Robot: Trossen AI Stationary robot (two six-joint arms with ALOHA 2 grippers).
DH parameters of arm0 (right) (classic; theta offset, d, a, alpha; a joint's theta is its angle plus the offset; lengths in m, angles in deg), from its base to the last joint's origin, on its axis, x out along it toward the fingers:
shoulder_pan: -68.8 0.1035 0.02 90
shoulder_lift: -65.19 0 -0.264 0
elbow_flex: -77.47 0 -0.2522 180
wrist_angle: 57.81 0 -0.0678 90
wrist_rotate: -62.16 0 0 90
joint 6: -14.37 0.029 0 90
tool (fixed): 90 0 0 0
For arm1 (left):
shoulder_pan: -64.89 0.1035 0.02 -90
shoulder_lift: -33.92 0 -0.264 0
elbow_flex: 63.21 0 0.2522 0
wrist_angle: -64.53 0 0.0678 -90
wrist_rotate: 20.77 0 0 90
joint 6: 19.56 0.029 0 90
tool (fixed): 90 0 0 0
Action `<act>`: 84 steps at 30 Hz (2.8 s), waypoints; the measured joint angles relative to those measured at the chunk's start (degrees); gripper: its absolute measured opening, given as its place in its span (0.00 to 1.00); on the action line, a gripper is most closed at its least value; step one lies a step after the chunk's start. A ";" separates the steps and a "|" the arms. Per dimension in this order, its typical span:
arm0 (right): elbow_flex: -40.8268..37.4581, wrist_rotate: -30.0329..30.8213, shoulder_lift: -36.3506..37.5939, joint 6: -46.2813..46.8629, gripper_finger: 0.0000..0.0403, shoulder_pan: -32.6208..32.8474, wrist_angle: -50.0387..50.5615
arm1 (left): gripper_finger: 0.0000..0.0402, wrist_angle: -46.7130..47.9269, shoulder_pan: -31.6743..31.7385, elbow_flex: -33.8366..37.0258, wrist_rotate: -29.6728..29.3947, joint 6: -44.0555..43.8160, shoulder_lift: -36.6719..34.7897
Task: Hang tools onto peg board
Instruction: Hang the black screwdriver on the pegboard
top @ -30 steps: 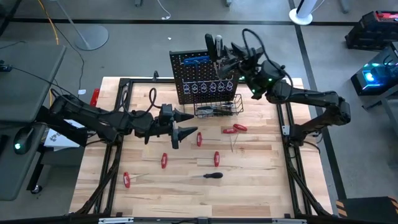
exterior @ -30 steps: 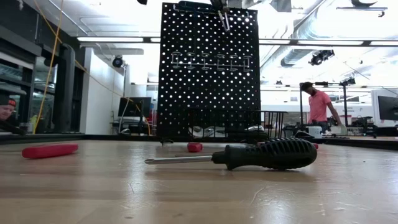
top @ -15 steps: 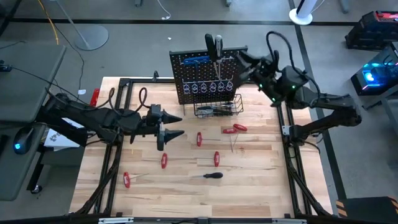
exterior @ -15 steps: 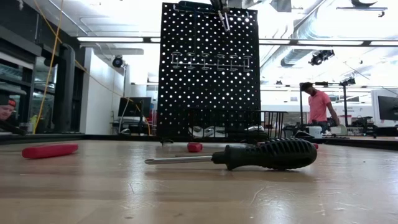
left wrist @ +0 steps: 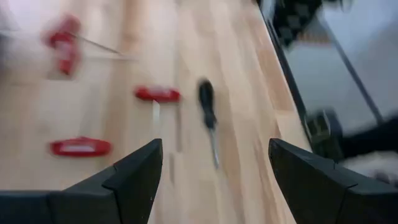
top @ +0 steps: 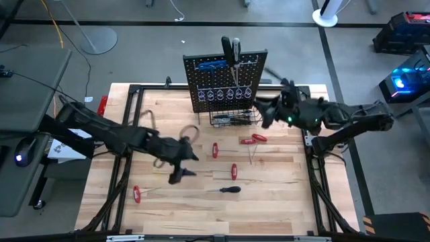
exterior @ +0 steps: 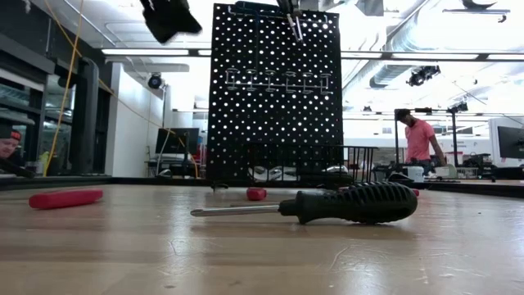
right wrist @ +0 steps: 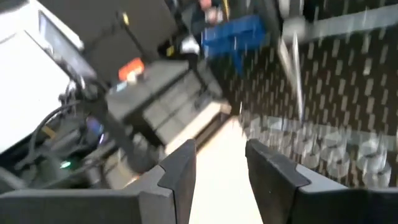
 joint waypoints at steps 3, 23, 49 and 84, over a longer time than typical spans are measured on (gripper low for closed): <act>0.00 -0.21 0.02 7.13 0.33 3.74 6.81 | 0.71 -5.33 0.01 0.00 4.35 2.66 6.22; 0.00 10.95 0.01 21.87 0.33 29.34 31.47 | 0.71 4.28 -5.24 -35.64 -13.18 0.30 48.92; 0.00 18.42 0.01 18.99 0.33 33.43 29.23 | 0.13 28.85 -4.05 -54.60 -10.46 -7.38 53.26; 3.25 27.40 -2.14 1.57 0.33 10.26 7.55 | 0.13 -38.10 20.95 -38.60 -23.84 10.99 26.23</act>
